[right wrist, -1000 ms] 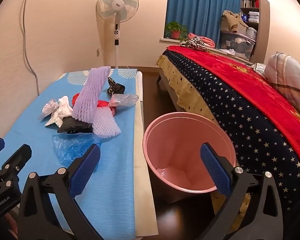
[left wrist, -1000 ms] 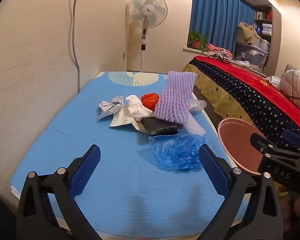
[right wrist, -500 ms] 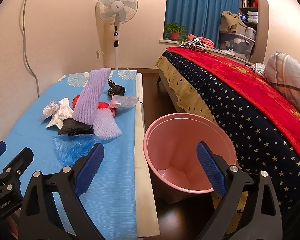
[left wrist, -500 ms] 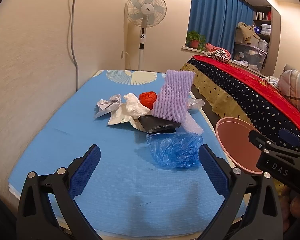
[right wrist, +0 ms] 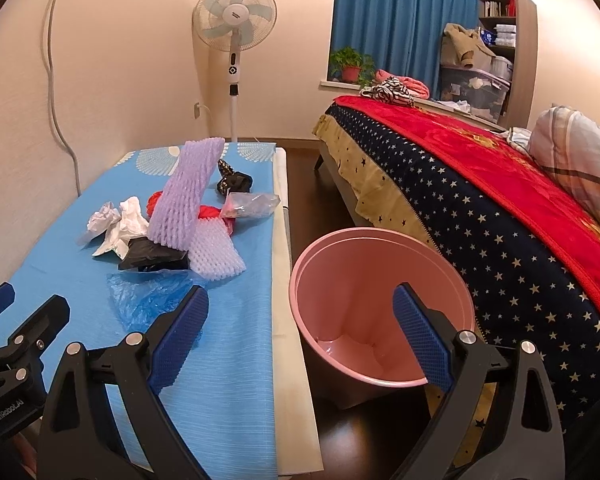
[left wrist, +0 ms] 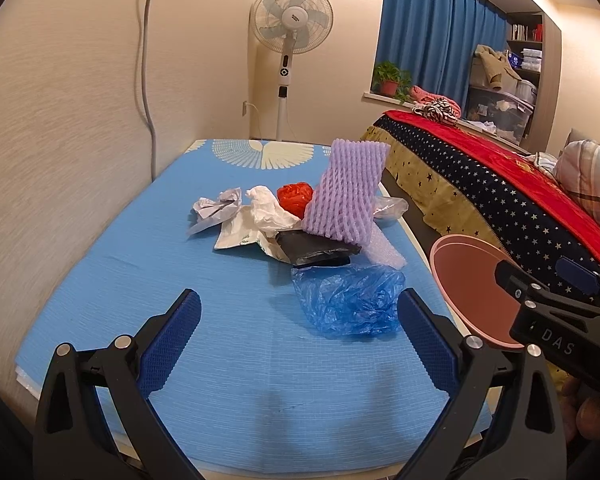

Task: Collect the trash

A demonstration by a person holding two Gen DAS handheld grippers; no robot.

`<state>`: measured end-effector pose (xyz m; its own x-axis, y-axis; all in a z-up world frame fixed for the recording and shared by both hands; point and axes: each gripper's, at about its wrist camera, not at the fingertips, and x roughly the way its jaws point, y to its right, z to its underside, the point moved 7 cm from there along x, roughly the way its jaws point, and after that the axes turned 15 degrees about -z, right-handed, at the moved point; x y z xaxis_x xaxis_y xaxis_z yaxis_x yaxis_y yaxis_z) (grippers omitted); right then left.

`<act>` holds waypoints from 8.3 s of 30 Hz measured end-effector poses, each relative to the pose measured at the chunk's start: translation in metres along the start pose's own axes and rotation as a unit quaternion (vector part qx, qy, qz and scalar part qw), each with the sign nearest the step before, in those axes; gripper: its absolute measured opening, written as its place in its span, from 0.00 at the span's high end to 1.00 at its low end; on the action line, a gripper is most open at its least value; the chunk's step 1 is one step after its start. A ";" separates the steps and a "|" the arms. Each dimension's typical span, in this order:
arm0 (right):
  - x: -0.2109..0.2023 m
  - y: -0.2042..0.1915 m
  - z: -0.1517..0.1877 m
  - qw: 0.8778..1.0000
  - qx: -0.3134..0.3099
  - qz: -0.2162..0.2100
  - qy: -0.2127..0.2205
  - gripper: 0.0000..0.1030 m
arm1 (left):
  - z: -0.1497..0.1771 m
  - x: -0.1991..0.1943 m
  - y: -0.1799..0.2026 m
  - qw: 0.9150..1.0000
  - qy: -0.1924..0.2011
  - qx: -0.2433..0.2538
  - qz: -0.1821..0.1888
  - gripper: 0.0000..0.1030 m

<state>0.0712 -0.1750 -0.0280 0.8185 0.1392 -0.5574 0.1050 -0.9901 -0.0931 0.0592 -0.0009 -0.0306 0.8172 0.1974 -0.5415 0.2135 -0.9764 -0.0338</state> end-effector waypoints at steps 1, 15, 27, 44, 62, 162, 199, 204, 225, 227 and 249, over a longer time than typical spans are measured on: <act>0.000 0.000 0.000 1.000 0.000 0.000 0.000 0.14 | 0.000 0.000 0.000 1.000 0.000 0.000 0.000 0.08; 0.002 0.000 0.002 1.000 0.005 -0.003 -0.004 0.14 | 0.000 0.000 0.000 1.000 0.000 -0.001 0.000 0.08; 0.002 -0.001 0.002 1.000 0.005 -0.003 -0.002 0.14 | 0.001 -0.001 0.001 1.000 -0.001 -0.001 0.001 0.08; 0.004 0.002 -0.005 1.000 0.014 -0.025 0.000 0.27 | 0.002 0.007 0.001 1.000 -0.017 -0.017 0.006 0.16; 0.023 0.017 -0.013 0.999 0.037 -0.036 0.002 0.34 | 0.018 0.080 0.006 0.991 -0.112 -0.075 0.023 0.41; -0.022 0.135 -0.043 0.986 0.163 0.024 0.031 0.89 | -0.063 0.009 0.152 0.982 -0.002 0.054 0.180 1.00; 0.006 0.176 -0.015 0.976 0.201 0.080 -0.011 0.52 | -0.023 0.064 0.202 0.971 -0.073 0.076 0.214 0.65; 0.004 0.163 -0.018 0.978 0.197 0.063 -0.003 0.52 | -0.030 0.056 0.185 0.976 -0.054 0.071 0.201 0.65; 0.032 0.056 -0.047 0.987 0.145 -0.065 0.032 0.61 | -0.062 0.068 0.057 0.997 0.004 -0.020 0.073 0.65; 0.041 0.044 -0.050 0.986 0.140 -0.081 0.032 0.62 | -0.064 0.071 0.044 0.998 0.013 -0.030 0.050 0.65; 0.155 -0.041 -0.059 0.970 0.141 -0.196 -0.027 0.59 | -0.073 0.160 -0.045 0.992 -0.010 -0.085 -0.096 0.64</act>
<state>0.2276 -0.1138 -0.0620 0.7159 0.5119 -0.4749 0.2368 -0.8178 -0.5245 0.2197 0.0812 -0.0543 0.7425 0.3756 -0.5547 0.4532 -0.8914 0.0031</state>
